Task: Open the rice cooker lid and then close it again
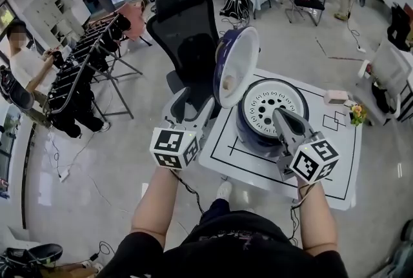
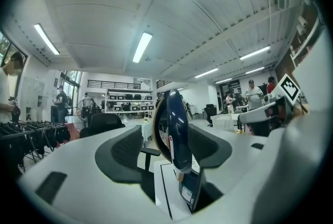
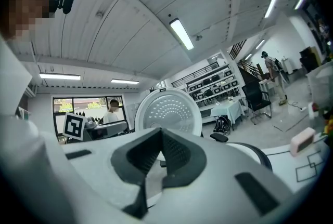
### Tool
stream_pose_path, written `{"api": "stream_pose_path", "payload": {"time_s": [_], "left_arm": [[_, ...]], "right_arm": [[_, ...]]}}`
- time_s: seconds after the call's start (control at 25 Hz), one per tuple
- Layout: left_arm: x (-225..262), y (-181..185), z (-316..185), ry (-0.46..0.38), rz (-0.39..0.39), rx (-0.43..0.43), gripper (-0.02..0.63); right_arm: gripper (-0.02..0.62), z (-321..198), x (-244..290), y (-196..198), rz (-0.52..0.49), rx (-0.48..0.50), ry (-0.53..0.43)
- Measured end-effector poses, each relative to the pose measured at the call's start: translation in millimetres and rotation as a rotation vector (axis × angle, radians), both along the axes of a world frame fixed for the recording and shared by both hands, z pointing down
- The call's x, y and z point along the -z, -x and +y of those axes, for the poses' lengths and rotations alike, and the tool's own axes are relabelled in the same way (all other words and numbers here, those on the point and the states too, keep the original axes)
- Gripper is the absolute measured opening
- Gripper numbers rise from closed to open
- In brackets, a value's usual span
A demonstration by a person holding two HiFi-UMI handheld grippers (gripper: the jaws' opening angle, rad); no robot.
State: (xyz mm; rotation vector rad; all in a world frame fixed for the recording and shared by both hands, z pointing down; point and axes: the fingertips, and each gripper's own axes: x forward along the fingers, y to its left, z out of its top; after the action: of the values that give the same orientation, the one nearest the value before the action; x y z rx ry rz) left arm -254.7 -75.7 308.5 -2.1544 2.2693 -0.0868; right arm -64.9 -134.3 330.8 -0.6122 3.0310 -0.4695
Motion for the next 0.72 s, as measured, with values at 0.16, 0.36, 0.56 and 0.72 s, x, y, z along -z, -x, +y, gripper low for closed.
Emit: {"api": "stream_pose_path", "payload": {"time_s": [0.16, 0.36, 0.56, 0.72], "left_arm": [[1.1, 16.5, -15.5, 0.005, -0.002, -0.003, 0.273], [-5.3, 34.9, -39.3, 0.015, -0.008, -0.03, 0.273], [-9.2, 47.3, -68.5, 0.025, -0.012, -0.077, 0.273], [-17.5, 54.1, -95.1, 0.031, -0.014, -0.12, 0.273]], "right_arm": [[0.002, -12.4, -0.4, 8.9, -0.002, -0.021, 0.006], [0.002, -29.6, -2.9, 25.6, -0.011, -0.048, 0.004], [0.002, -46.8, -4.8, 38.9, -0.015, -0.087, 0.009], [0.002, -62.2, -13.6, 45.9, -0.009, -0.123, 0.012]]}}
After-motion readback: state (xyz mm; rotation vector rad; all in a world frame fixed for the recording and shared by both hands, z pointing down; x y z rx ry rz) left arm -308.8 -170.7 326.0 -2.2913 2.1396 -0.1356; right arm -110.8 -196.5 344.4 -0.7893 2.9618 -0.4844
